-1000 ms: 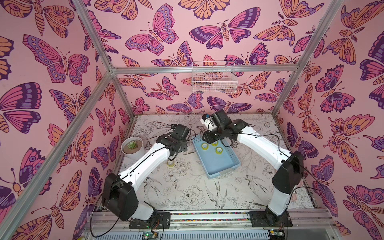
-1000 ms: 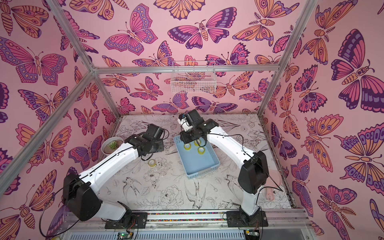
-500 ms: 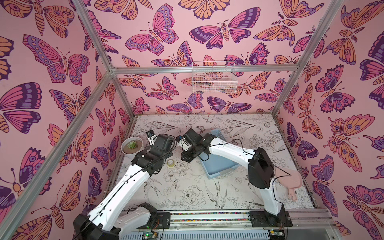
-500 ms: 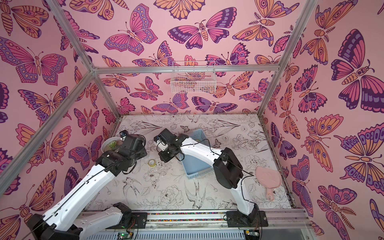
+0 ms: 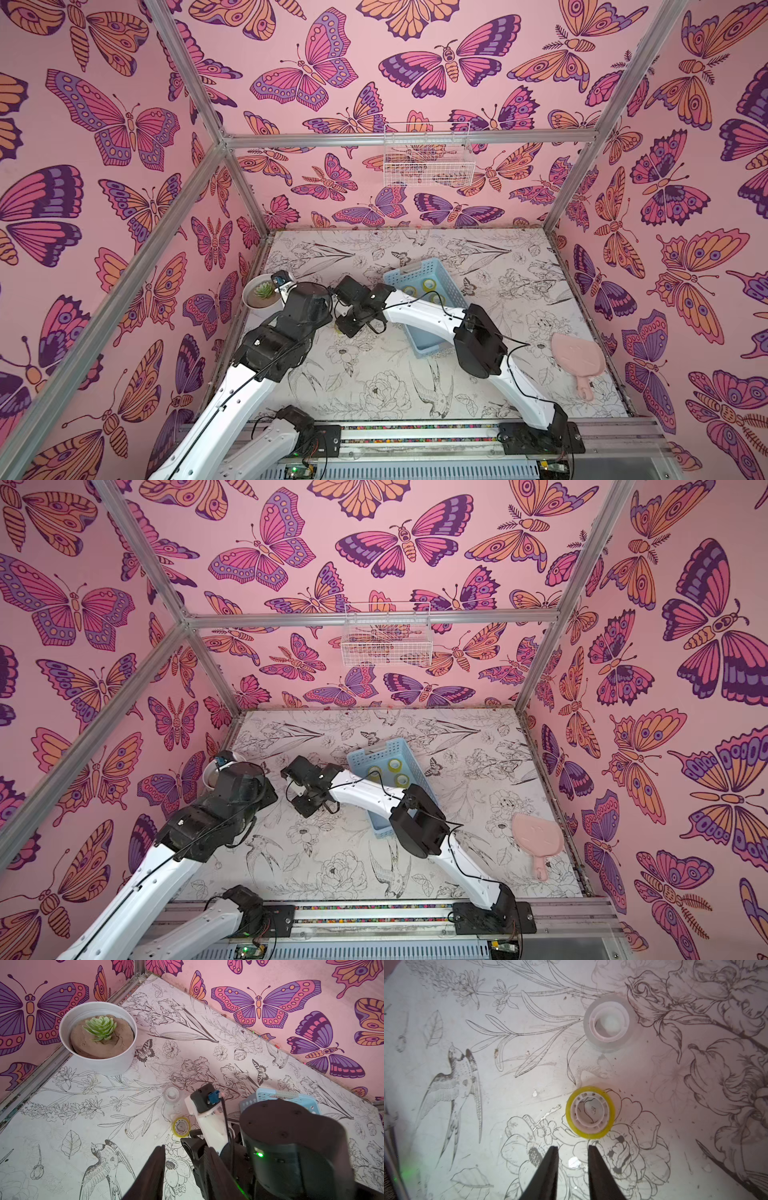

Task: Put the transparent tape into the storage box
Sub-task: Pick up the tape from the center of the board.

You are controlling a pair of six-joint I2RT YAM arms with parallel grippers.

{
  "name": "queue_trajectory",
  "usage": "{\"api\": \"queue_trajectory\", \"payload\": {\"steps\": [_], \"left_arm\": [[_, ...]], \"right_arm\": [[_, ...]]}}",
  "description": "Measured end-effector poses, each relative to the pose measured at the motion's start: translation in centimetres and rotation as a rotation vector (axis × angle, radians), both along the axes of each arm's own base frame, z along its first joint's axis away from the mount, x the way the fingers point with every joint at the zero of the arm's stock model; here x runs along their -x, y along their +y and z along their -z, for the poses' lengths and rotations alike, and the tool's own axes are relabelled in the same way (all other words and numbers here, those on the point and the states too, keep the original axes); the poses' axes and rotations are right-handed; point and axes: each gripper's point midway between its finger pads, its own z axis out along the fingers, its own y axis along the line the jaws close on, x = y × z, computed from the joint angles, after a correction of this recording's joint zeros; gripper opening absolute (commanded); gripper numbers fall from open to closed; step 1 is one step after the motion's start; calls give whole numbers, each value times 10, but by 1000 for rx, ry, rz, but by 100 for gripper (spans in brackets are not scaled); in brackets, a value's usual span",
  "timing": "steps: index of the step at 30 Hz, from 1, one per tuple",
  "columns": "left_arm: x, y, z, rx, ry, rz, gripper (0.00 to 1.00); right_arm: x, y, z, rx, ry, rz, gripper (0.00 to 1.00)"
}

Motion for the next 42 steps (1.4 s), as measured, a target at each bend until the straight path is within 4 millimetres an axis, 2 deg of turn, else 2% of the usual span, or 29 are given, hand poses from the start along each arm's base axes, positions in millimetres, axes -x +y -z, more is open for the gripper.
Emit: {"api": "queue_trajectory", "payload": {"steps": [5, 13, 20, 25, 29, 32, 36, 42], "left_arm": [[1, -2, -1, -5, 2, 27, 37], [0, -4, 3, -20, 22, 59, 37], [0, -4, 6, -16, 35, 66, 37], [1, -3, 13, -13, 52, 66, 38], [1, -4, 14, -7, 56, 71, 38], [2, -3, 13, -4, 50, 70, 37], [3, -2, 13, -2, 45, 68, 38], [4, -1, 12, 0, 40, 67, 37]], "right_arm": [[-12, 1, 11, 32, -85, 24, 30], [-29, 15, 11, 12, -147, 50, 30], [-30, 15, 24, 29, -143, 53, 30], [-28, 9, 37, 53, -135, 58, 30], [-27, 7, 37, 57, -131, 59, 30], [-24, 3, 37, 63, -125, 60, 22], [-25, 2, 33, 63, -122, 68, 0], [-25, 1, 31, 64, -118, 75, 0]]}}
